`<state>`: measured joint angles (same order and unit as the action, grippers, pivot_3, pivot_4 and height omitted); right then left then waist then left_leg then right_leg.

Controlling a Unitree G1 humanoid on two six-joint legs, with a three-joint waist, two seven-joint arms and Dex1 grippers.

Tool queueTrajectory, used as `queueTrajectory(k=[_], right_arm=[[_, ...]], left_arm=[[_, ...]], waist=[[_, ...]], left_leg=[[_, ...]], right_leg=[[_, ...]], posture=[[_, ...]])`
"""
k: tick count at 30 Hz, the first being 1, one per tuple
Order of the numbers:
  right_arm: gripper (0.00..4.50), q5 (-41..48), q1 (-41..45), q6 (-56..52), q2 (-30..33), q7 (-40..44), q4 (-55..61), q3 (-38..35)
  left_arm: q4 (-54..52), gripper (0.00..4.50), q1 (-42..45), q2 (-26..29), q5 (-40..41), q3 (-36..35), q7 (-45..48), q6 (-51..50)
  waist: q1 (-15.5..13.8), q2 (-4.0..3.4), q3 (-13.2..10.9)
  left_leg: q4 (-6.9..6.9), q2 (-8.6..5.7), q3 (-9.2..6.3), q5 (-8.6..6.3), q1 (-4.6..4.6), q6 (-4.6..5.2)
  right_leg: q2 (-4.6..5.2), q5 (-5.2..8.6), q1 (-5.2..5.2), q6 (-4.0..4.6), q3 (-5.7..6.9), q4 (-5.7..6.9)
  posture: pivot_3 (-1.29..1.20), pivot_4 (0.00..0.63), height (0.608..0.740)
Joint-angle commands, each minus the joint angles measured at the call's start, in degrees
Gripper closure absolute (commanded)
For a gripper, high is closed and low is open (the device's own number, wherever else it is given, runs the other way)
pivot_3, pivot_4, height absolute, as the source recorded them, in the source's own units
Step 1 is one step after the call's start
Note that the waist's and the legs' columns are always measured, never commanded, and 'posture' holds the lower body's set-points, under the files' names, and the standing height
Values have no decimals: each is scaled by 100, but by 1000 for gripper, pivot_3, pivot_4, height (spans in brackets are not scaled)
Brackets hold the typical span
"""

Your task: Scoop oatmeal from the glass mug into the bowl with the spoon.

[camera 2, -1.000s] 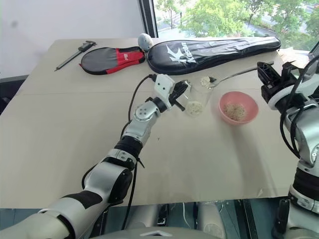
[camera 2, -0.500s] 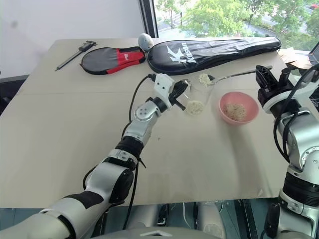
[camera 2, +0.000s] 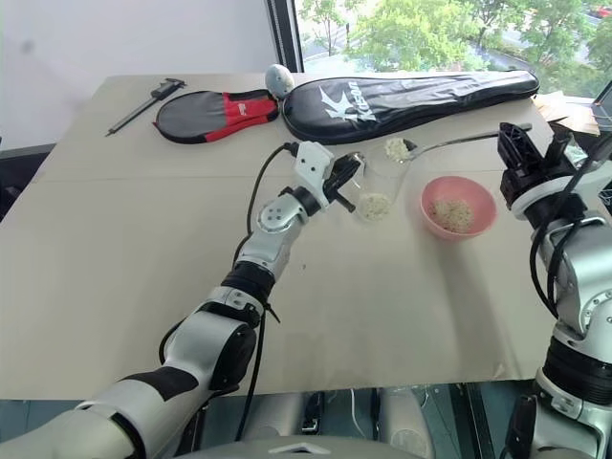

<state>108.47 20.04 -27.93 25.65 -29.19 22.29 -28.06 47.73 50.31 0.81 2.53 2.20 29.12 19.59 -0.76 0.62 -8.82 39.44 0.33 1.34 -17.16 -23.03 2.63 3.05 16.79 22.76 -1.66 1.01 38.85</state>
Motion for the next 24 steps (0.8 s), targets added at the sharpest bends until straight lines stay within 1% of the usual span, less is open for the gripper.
queueTrajectory(k=[1,9,16,21,24], right_arm=[[4500,282,-27,319,-22,-49,322,-253],[4500,352,-348,510,-7,22,415,-555],[4500,438,-557,496,189,109,290,-949],[4500,323,-908,323,358,336,6,-1130],[4500,91,-1076,221,515,545,-253,-1125]], left_arm=[[-53,4452,171,-27,113,-71,40,176],[150,4452,263,48,89,-90,81,224],[342,4452,342,245,85,-152,63,268],[352,4452,302,441,79,-256,-8,263],[241,4452,215,513,132,-332,-1,230]], waist=[[-1,0,0],[-2,0,0],[-1,-1,0],[-2,-1,1],[-1,-1,1]], left_leg=[[0,0,0,0,0,0],[0,0,1,0,0,0],[0,0,3,0,2,0],[0,0,4,0,3,0],[0,0,8,0,4,0]], right_leg=[[0,0,0,0,0,1],[0,0,0,0,-1,0],[-2,0,0,0,-3,3],[-2,0,0,0,-4,3],[-2,0,0,0,-8,3]], posture=[[0,150,740],[0,150,740],[0,150,740],[0,150,740],[0,150,740]])
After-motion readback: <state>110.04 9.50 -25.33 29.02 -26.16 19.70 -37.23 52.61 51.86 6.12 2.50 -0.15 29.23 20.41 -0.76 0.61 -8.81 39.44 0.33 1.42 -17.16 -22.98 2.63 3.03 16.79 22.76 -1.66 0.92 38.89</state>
